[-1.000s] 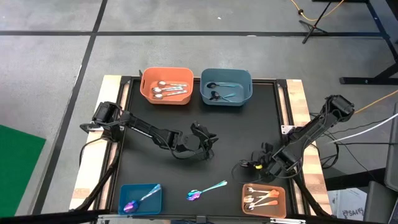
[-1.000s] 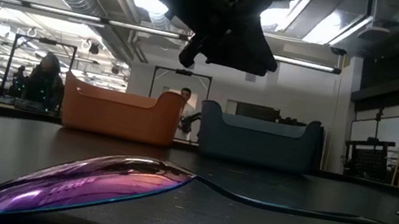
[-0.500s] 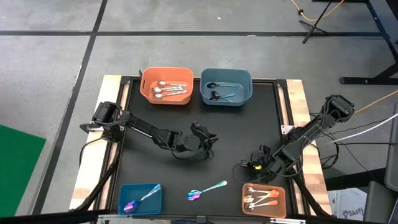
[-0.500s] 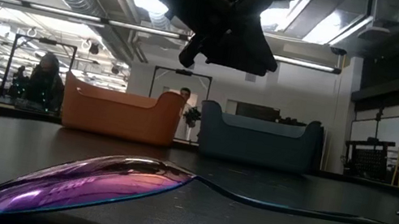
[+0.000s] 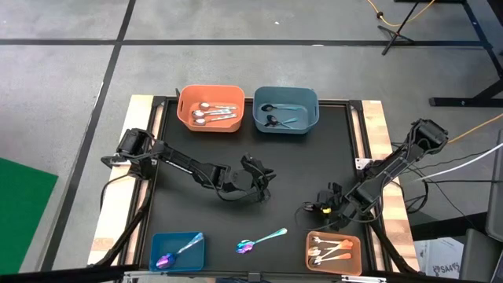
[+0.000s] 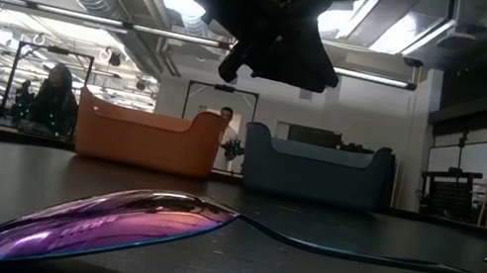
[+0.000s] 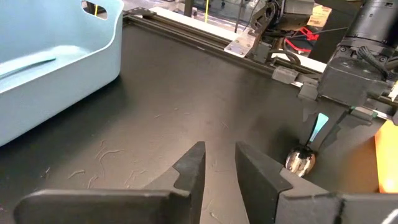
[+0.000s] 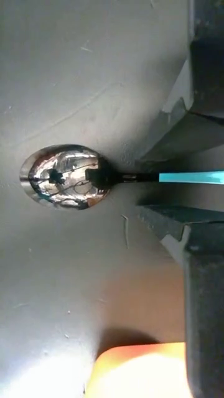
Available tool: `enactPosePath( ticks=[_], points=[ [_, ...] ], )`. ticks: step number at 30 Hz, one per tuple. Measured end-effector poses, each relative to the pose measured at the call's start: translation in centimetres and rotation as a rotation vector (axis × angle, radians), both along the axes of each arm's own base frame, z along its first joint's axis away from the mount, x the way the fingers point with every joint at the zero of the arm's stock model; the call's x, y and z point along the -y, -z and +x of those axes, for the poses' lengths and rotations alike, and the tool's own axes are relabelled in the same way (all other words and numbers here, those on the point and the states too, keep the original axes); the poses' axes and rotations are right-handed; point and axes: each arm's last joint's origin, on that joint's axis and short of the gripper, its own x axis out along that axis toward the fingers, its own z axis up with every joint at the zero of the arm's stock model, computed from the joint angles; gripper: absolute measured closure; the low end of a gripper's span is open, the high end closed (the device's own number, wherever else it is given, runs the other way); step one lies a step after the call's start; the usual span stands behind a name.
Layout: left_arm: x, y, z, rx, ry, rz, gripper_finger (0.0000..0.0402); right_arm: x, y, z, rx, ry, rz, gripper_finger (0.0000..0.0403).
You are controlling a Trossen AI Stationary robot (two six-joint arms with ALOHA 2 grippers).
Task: Sort silverware by color (type)
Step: Put the blue spoon into the top blue bin
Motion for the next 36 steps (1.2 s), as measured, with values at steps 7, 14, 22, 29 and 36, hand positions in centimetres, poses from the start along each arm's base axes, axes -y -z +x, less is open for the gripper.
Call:
enactPosePath(
  ticks=[7,14,22,29,36],
  points=[
    [0.00,0.00,0.00,0.000,0.000,0.000,0.0319,0.05,0.04,-0.01,0.002,0.003,-0.009,0.0281],
    [0.00,0.00,0.00,0.000,0.000,0.000,0.0319,0.09,0.06,-0.02,0.007,-0.014,-0.026,0.0281],
    [0.00,0.00,0.00,0.000,0.000,0.000,0.0319,0.11,0.08,-0.03,0.006,-0.018,-0.031,0.0281],
    [0.00,0.00,0.00,0.000,0.000,0.000,0.0319,0.15,0.09,-0.04,0.006,-0.016,-0.035,0.0315],
    [0.00,0.00,0.00,0.000,0.000,0.000,0.0319,0.22,0.10,-0.04,0.015,-0.010,-0.049,0.0388]
  ],
)
